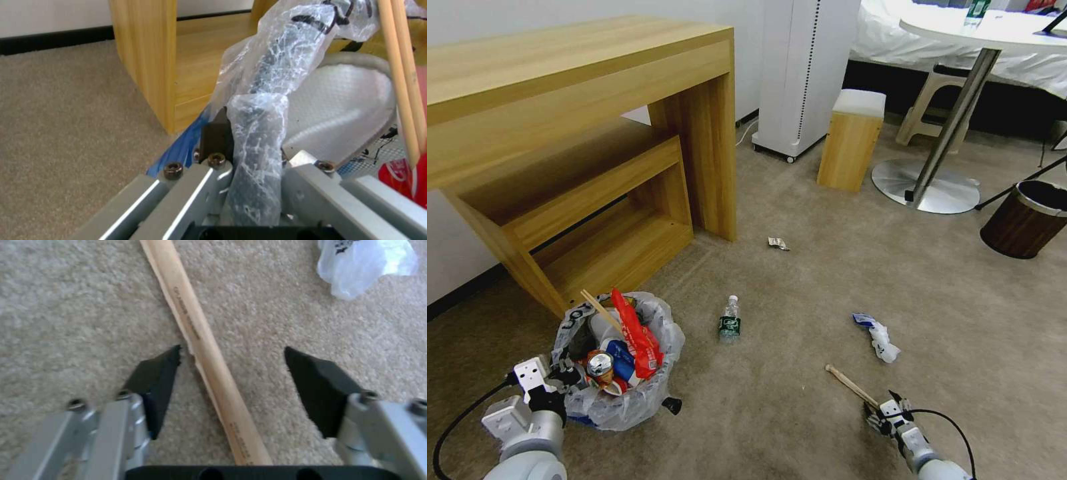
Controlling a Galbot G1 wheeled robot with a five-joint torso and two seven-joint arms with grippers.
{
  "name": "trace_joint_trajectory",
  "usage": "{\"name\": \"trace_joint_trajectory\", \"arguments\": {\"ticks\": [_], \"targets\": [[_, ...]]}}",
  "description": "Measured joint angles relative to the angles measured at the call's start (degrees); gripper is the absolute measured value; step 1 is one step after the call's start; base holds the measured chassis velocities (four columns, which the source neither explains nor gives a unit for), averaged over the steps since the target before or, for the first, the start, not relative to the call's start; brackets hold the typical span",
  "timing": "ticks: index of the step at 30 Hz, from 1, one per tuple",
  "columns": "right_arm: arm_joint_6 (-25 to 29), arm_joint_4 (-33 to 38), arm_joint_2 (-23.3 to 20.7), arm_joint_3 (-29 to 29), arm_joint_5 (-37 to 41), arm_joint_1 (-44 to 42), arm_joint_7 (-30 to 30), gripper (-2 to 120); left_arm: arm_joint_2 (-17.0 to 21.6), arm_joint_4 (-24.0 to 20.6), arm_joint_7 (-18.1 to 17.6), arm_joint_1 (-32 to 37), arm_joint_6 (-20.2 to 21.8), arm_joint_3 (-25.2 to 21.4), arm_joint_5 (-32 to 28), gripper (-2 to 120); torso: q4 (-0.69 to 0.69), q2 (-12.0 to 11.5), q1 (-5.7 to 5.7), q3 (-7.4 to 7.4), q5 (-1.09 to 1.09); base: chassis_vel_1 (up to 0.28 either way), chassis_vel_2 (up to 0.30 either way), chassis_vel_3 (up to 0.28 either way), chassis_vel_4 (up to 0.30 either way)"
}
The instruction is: Pick up the trash bin and place the garbage on the floor into it.
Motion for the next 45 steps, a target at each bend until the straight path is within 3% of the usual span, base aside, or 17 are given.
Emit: {"name": "trace_joint_trajectory", "arguments": {"ticks": [5, 17, 23, 34, 42, 45], "targets": [[0.2, -0.3, 0.2, -0.1, -0.3, -0.1, -0.2, 48, 0.0, -0.3, 0.0, 0.0, 0.0, 0.1, -0.4, 1, 0.01, 0.0, 0.00, 0.00, 0.01, 0.000, 0.000, 0.000, 0.000], [0.8, -1.3, 0.7, 0.2, -1.2, -0.4, -0.3, 0, 0.1, -0.8, 0.0, 0.0, -0.2, 0.1, -1.1, 1, 0.03, 0.0, 0.00, 0.01, 0.01, 0.000, 0.000, 0.000, 0.000], [1.9, 0.3, 0.3, 1.5, -0.2, -1.2, -1.0, 0, 0.2, -0.5, 0.0, 0.0, -0.3, 0.0, -1.1, 1, -0.01, 0.0, 0.00, 0.02, 0.00, 0.000, 0.000, 0.000, 0.000], [9.1, 19.8, -5.2, 6.5, 5.1, -1.0, -6.9, 0, 0.4, 0.5, 0.0, -0.4, -0.4, 0.2, -0.9, 1, -0.01, 0.0, 0.01, 0.02, -0.02, 0.000, 0.000, 0.000, 0.000], [14.2, 30.3, -4.1, -0.4, 6.7, 13.0, -11.2, 0, 0.1, -0.3, 0.1, 0.0, -0.1, 0.8, -0.1, 1, 0.00, 0.0, 0.00, 0.01, -0.01, 0.000, 0.000, 0.000, 0.000], [14.9, 33.7, -0.5, -6.2, 10.8, 24.9, -12.4, 0, -0.2, -1.0, 0.1, 0.2, 0.3, 1.0, 0.2, 1, 0.03, 0.0, 0.01, 0.01, -0.05, 0.000, 0.000, 0.000, 0.000]]}}
